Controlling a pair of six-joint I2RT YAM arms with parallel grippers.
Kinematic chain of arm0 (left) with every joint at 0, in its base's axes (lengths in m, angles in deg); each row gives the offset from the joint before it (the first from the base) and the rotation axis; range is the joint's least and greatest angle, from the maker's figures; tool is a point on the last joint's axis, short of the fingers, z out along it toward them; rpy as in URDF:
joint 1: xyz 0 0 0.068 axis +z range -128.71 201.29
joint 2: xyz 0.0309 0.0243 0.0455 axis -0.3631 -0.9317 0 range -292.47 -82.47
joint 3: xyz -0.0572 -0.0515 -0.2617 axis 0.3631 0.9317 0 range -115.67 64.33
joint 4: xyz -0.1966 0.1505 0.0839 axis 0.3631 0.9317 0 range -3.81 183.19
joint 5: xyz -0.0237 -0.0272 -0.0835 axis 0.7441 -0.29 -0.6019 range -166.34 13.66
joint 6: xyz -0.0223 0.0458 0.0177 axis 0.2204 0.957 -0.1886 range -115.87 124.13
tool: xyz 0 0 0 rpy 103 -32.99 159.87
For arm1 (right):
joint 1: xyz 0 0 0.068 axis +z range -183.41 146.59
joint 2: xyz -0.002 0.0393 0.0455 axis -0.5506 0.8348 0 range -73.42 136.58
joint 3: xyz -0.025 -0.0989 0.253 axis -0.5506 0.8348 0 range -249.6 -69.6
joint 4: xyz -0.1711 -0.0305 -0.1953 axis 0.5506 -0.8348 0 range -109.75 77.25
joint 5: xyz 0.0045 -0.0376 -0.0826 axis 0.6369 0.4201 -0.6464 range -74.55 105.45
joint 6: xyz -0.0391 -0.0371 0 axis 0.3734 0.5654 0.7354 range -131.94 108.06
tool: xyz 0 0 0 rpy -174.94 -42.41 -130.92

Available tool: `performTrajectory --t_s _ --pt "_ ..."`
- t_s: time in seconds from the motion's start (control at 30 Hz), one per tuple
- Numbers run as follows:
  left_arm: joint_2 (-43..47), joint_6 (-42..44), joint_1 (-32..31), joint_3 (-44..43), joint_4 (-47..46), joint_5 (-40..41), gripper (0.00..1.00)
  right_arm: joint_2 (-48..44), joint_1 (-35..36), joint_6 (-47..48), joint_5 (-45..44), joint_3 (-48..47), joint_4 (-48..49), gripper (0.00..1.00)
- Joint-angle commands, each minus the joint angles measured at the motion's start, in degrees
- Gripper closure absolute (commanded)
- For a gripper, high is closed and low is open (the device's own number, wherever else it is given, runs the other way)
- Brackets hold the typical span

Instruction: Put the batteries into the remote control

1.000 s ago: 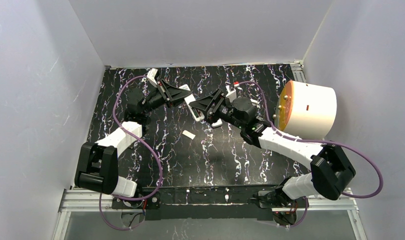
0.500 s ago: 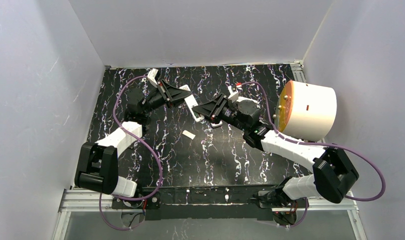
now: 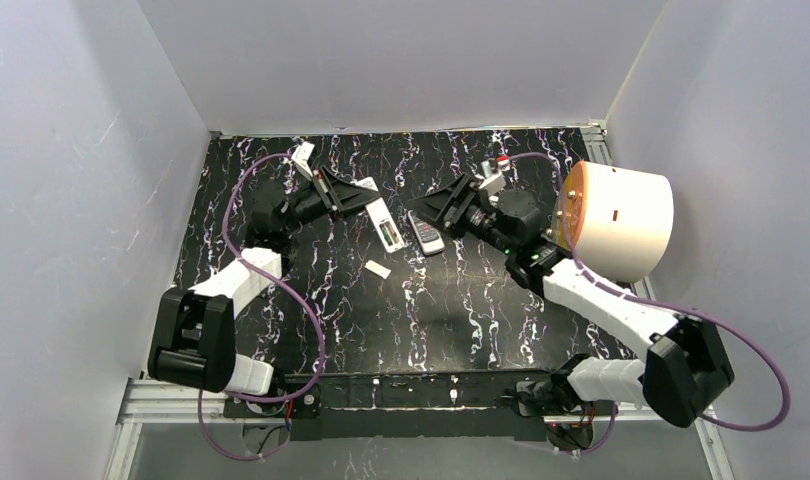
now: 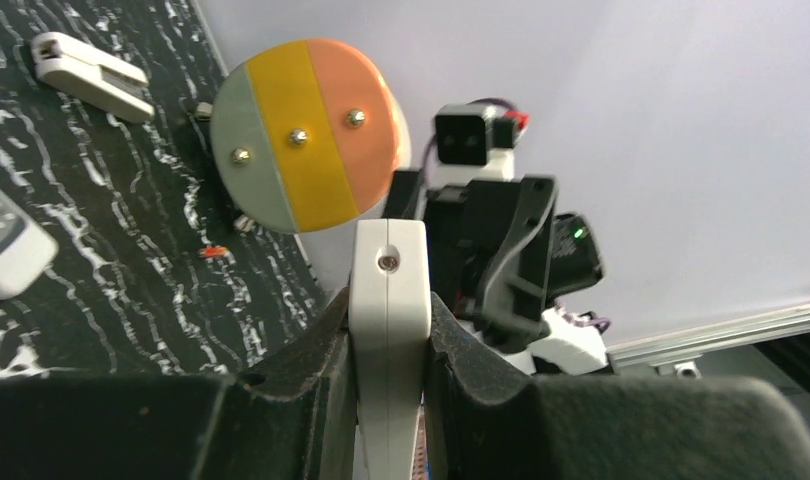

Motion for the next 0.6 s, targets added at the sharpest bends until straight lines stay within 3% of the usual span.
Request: performTrajectory --t_s 0.0,0.1,0.27,0.4,0.57 --pt "5.3 9.5 2.4 3.4 2.7 -3.1 1.0 -5.5 -4.6 12.6 -3.0 -6.5 -14.9 0.25" --pt "9.3 17.9 3.5 5.0 10.8 -3.1 1.0 -4.7 -6.3 24.4 -9.8 -13.5 -31.3 0.25" --pt "15.5 28.4 4.0 6.5 24.3 -1.8 1.0 2.8 -6.4 40.2 -28.4 -25.5 -57.1 0.28" --pt "18.2 33.3 4.1 6.5 31.0 -0.5 1.0 7.5 -6.3 48.6 -38.2 -27.8 -63.4 0.3" --pt "19.5 36.1 4.2 5.8 35.5 0.3 1.0 11.1 -6.3 59.4 -41.0 -26.4 -68.2 0.3"
